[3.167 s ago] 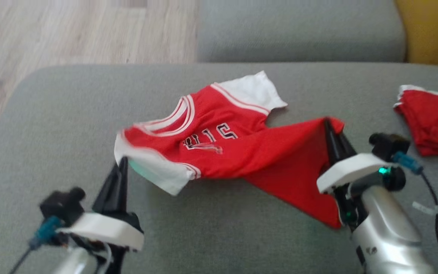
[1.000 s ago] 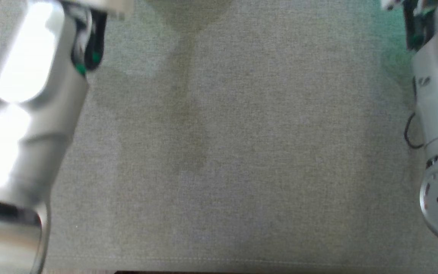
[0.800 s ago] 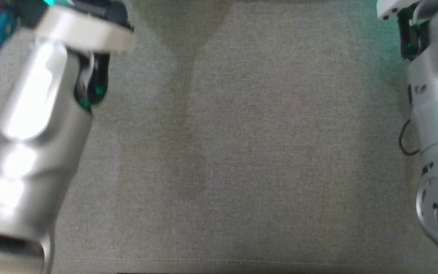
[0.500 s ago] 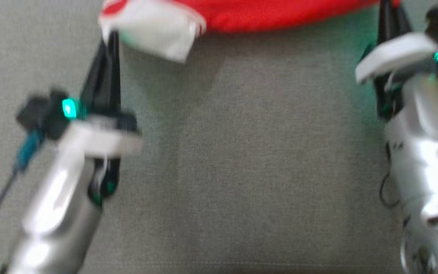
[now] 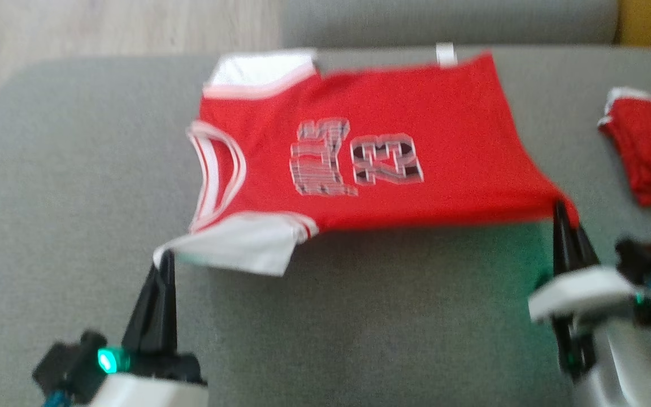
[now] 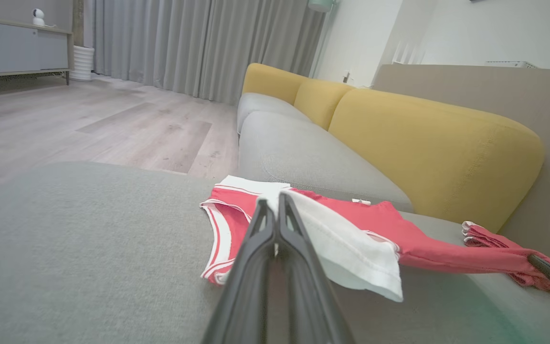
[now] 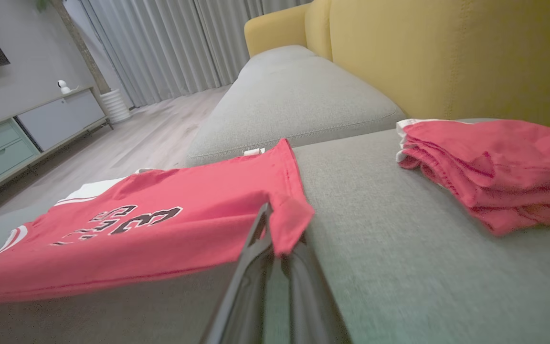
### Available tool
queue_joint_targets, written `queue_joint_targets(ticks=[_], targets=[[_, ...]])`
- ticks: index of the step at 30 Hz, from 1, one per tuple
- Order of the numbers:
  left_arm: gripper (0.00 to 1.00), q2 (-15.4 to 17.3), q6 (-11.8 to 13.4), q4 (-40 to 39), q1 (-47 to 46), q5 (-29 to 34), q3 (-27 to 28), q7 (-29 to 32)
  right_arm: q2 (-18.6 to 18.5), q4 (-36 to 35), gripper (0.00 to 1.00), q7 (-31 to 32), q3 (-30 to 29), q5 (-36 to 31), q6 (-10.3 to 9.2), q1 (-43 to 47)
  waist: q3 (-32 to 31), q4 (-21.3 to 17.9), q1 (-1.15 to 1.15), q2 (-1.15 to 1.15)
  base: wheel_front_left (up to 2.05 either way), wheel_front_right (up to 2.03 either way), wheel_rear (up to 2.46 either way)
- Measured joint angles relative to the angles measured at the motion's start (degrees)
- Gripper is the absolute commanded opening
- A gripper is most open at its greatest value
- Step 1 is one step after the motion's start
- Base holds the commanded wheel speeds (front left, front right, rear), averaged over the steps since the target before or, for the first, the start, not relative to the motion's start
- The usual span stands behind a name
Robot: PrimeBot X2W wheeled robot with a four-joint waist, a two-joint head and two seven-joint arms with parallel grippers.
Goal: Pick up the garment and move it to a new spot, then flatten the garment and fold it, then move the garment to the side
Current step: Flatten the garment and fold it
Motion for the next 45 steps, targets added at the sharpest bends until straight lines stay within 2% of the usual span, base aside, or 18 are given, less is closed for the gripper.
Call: queue_joint_targets(ticks=[5,10,15,22,31,41,45], targets=[[0.00,2.45,2.09,-5.52,6.27,1.42,-1.82,2.44,0.70,-12.46,0.00,4.39,-0.55,2.05,0.00,12.49,-4.95,0.60,0.00,0.00,0.00,0.00,0.00],[0.00,5.82,3.39,-10.78,10.71,2.61,-2.07,5.21,0.73,-23.34,0.00,9.46,-0.63,4.23,0.00,21.76,-6.99,0.37,-0.01,0.00,0.00,0.00,0.00],[0.00,6.36,3.39,-11.37,12.14,2.46,-2.71,6.56,0.82,-25.87,0.00,12.76,-0.67,4.59,0.00,24.36,-6.53,-0.42,0.02,0.00,0.00,0.00,0.00],[0.00,6.33,1.24,-6.93,10.28,2.01,-4.59,7.68,0.84,-23.38,0.00,16.00,-0.44,4.56,0.00,23.25,-4.50,-0.88,0.02,0.00,0.00,0.00,0.00],[0.00,6.38,-3.30,0.30,1.87,2.00,-5.88,10.57,0.84,-18.34,0.00,23.71,-0.33,1.37,0.00,17.56,-2.34,-1.16,0.03,0.00,0.00,0.00,0.00],[0.00,6.42,-9.94,11.52,-15.19,0.45,-7.30,18.11,0.77,-11.31,0.00,36.00,0.04,-1.25,0.00,4.45,-0.56,-1.61,0.03,0.00,0.00,0.00,0.00],[0.00,4.90,-12.45,18.37,-21.15,-0.40,-7.84,19.80,0.75,-7.34,0.00,37.58,0.04,-1.30,0.00,-0.77,0.31,-1.76,0.03,0.00,0.00,0.00,0.00]])
